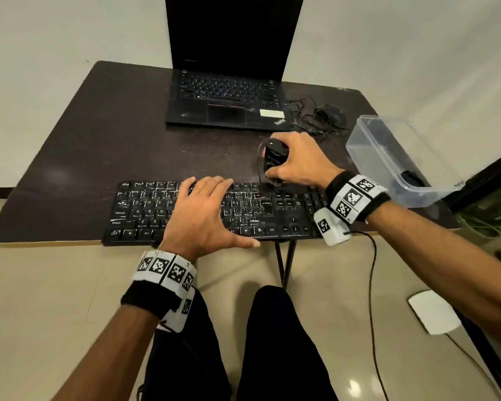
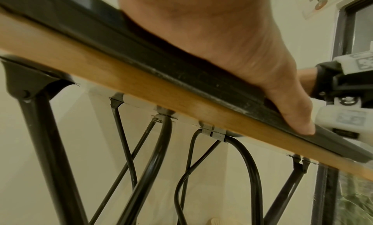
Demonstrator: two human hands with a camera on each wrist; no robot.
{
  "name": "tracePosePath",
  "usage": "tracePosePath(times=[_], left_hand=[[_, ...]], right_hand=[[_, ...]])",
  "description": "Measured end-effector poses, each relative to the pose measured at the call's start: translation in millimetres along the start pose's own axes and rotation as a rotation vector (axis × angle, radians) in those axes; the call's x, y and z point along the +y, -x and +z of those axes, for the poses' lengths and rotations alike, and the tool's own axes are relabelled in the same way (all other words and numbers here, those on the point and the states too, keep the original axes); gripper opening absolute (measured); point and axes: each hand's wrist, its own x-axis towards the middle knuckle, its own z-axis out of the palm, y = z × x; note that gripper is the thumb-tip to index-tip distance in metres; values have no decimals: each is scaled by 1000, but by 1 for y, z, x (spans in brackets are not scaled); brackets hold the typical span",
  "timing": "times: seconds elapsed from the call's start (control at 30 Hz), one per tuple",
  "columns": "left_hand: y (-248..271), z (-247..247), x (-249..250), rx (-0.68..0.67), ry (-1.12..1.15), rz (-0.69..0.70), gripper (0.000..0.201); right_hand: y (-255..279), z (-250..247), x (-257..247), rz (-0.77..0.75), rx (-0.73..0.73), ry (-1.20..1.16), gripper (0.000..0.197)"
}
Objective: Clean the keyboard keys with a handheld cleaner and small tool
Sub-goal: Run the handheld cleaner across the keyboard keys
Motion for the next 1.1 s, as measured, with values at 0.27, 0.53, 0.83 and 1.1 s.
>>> tracePosePath(times=[0.27, 0.53, 0.83, 1.1], left_hand=[[0, -2, 0, -6, -5, -4, 148], [-1, -4, 1, -16, -5, -18, 148], [-2, -3, -1, -19, -2, -24, 148], [-2, -2, -2, -19, -11, -23, 149]], right_hand=[[-1, 1, -1, 31, -12, -44, 29], [-9, 12, -17, 32, -45, -61, 28], [-1, 8, -12, 25, -58, -32, 29], [15, -4, 12, 101, -6, 3, 28]])
